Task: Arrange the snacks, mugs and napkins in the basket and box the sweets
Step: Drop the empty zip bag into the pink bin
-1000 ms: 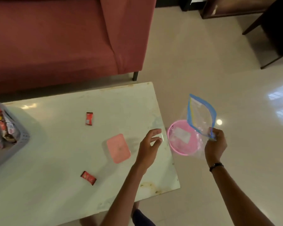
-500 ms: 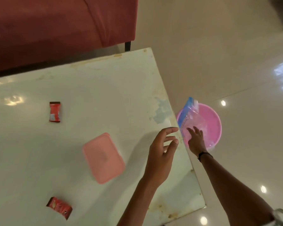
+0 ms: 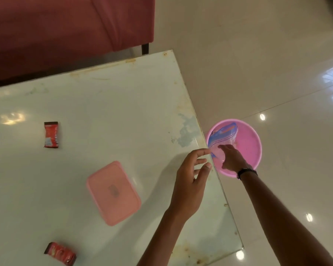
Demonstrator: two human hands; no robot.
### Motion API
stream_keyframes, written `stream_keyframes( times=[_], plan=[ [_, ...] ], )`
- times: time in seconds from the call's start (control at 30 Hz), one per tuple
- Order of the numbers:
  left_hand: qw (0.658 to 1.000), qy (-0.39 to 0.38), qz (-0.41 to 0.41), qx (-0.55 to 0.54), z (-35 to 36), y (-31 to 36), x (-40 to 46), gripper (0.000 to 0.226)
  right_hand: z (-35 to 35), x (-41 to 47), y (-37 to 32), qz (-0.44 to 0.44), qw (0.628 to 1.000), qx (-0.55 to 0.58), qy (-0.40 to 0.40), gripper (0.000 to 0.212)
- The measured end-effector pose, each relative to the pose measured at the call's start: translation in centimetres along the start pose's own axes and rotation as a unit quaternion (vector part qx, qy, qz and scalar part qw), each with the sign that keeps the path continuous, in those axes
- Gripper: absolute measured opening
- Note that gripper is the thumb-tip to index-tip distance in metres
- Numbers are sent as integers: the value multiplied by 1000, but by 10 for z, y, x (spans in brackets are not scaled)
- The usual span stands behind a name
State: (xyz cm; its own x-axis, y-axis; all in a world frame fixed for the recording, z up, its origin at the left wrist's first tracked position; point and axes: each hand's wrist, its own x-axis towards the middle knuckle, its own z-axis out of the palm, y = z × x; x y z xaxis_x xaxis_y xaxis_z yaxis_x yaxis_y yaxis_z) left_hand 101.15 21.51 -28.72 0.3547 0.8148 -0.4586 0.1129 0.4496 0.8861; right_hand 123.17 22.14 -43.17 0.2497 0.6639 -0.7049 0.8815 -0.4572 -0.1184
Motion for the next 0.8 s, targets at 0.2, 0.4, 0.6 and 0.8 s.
stream_keyframes(
  times=[0.2,0.4,0.6,0.8],
  plan=[
    [999,45,0,-16,-18,51,-36,25,-74,-126,-61,-18,941,202,270,24],
    [987,145,20,-63,-72,113,-105,26,-107,-246,-179,-188,904,307,230,21],
    [954,281,52,-95,-167,139,-183,25,-102,-316,-303,-313,882,311,164,27],
    [911,380,61,-146,-284,120,-273,24,-53,-371,-431,-408,864,272,112,20]
  ],
)
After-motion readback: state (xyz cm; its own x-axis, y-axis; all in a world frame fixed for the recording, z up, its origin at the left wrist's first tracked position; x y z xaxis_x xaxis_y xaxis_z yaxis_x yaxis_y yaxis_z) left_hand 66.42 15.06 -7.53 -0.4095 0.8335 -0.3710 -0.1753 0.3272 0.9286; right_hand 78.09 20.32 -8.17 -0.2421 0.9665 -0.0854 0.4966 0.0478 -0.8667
